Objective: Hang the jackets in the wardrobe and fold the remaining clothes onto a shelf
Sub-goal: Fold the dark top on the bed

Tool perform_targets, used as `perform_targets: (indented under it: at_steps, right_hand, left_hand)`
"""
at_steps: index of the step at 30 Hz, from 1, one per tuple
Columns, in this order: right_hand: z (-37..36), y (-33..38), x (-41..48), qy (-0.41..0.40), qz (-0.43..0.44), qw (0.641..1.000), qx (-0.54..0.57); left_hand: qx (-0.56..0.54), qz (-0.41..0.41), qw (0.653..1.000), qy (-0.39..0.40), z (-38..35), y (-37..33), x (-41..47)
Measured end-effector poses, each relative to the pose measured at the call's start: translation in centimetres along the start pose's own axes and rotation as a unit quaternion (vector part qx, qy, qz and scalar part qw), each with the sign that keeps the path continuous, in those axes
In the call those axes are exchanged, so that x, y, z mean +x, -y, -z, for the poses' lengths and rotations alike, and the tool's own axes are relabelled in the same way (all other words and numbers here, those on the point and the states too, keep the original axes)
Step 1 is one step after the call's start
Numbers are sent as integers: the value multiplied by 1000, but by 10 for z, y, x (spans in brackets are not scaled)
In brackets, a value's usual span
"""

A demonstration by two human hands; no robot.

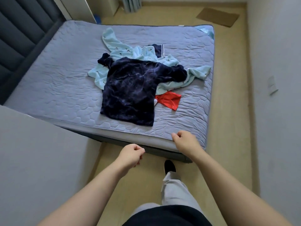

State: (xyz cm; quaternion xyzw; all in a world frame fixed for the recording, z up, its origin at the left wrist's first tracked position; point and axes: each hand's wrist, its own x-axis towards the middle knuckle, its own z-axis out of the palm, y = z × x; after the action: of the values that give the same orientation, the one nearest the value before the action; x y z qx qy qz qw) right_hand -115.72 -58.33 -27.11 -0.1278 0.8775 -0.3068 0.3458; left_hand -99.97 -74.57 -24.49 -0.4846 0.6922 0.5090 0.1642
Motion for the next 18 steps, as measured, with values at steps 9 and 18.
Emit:
perform_targets:
  at_steps: [9, 18]
  right_hand:
    - [-31, 48, 154, 93, -130, 987, -9]
    - [-150, 37, 287, 76, -264, 961, 33]
  left_hand:
    - [18, 88, 996, -15, 74, -27, 162]
    - [204, 69, 969, 124, 90, 3, 373]
